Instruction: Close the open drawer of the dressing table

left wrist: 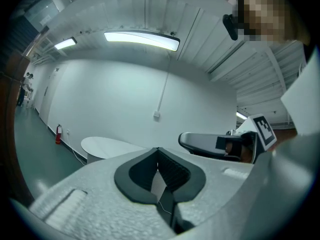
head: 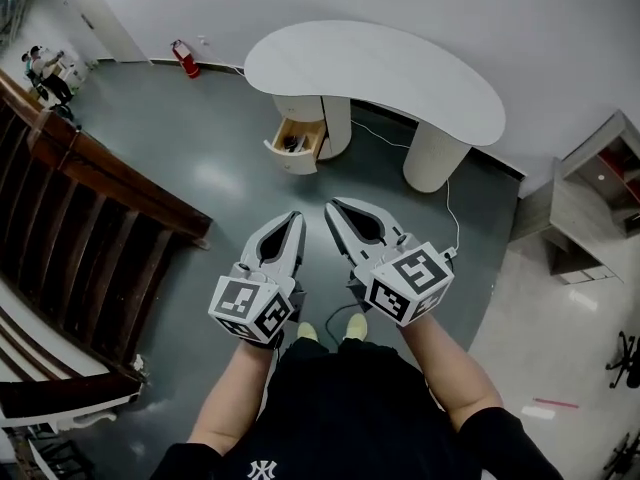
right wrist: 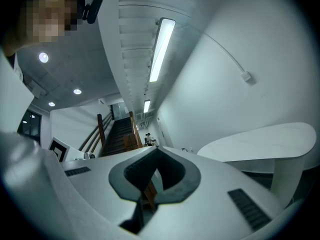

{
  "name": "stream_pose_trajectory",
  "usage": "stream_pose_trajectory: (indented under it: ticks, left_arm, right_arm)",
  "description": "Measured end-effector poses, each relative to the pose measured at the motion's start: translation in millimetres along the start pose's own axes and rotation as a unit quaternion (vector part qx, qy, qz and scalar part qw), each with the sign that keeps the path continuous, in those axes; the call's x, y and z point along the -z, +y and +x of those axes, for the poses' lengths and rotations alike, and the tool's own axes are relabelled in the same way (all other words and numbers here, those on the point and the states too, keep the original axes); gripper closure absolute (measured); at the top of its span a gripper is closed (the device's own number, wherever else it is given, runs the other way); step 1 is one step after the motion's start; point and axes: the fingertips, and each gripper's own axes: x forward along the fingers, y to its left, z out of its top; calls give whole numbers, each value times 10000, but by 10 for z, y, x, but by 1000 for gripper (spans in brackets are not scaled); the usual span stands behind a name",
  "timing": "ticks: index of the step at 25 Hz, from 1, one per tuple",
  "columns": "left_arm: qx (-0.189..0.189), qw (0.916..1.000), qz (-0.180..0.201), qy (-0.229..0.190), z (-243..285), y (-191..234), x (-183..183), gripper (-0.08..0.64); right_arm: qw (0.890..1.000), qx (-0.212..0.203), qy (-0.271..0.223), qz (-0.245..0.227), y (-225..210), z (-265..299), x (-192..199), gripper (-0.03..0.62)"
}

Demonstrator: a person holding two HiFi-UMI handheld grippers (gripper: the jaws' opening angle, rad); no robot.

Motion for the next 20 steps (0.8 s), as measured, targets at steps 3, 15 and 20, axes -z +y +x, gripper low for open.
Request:
stream_pose_trajectory:
  ticks: [3, 15, 20]
  left_arm:
    - [-102, 9999, -22, -3, 81, 21, 14, 551]
    - [-284, 9995, -121, 55, 335, 422, 71, 551]
    - [-311, 9993, -182, 84, 589, 776, 79, 551]
  right_arm:
    - [10000, -9, 10, 59, -136, 0, -28, 577]
    - [9998, -32, 125, 173, -420, 392, 23, 577]
    - [9995, -31, 221, 211, -645, 790, 84, 577]
